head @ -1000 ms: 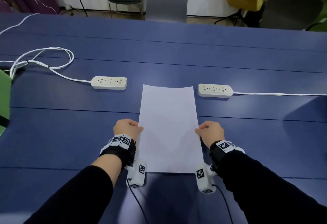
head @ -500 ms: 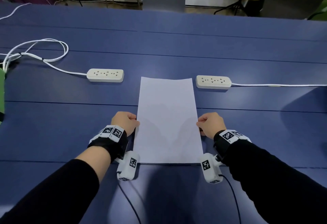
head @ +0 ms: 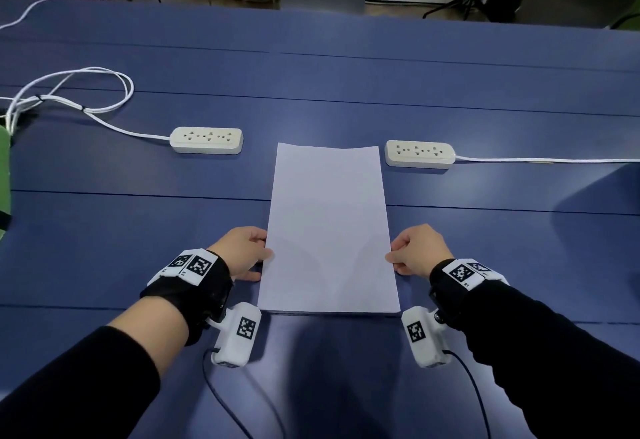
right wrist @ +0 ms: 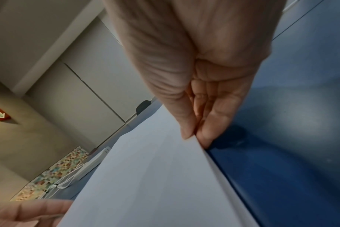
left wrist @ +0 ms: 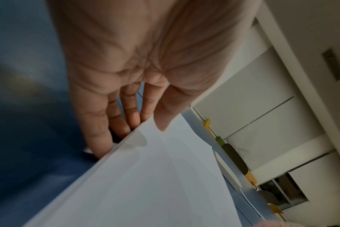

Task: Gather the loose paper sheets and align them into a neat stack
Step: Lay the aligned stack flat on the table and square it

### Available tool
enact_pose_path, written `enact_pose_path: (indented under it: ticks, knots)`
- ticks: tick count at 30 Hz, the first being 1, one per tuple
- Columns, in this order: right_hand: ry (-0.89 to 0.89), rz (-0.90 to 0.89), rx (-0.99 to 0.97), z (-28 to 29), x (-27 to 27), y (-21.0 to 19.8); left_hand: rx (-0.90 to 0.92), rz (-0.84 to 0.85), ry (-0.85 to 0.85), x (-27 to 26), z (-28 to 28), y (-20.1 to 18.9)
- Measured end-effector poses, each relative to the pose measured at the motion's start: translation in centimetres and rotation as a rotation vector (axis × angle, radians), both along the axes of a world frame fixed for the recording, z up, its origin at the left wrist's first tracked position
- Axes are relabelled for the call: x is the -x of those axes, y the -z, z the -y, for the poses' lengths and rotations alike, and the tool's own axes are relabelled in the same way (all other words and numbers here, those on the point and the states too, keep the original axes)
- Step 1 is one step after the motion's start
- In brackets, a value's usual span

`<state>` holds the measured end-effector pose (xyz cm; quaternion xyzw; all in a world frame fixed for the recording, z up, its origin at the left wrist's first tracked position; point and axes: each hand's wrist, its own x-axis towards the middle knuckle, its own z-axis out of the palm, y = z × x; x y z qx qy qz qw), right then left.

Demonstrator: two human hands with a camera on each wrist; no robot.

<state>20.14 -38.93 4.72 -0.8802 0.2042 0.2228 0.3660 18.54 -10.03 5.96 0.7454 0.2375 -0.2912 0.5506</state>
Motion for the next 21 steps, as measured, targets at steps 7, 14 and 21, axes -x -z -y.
enact_pose_path:
  ticks: [7,14,21]
  knots:
    - [-0.003,0.066,0.013,-0.3,0.9,0.0,-0.007,-0.010,-0.006,0.1,0.2,-0.1]
    - [-0.105,-0.005,0.068,-0.4,3.0,-0.3,-0.030,-0.076,0.051,2.0,0.2,0.2]
    - [-0.141,0.021,0.097,-0.6,3.5,-0.4,-0.008,-0.065,0.034,2.6,0.5,0.4]
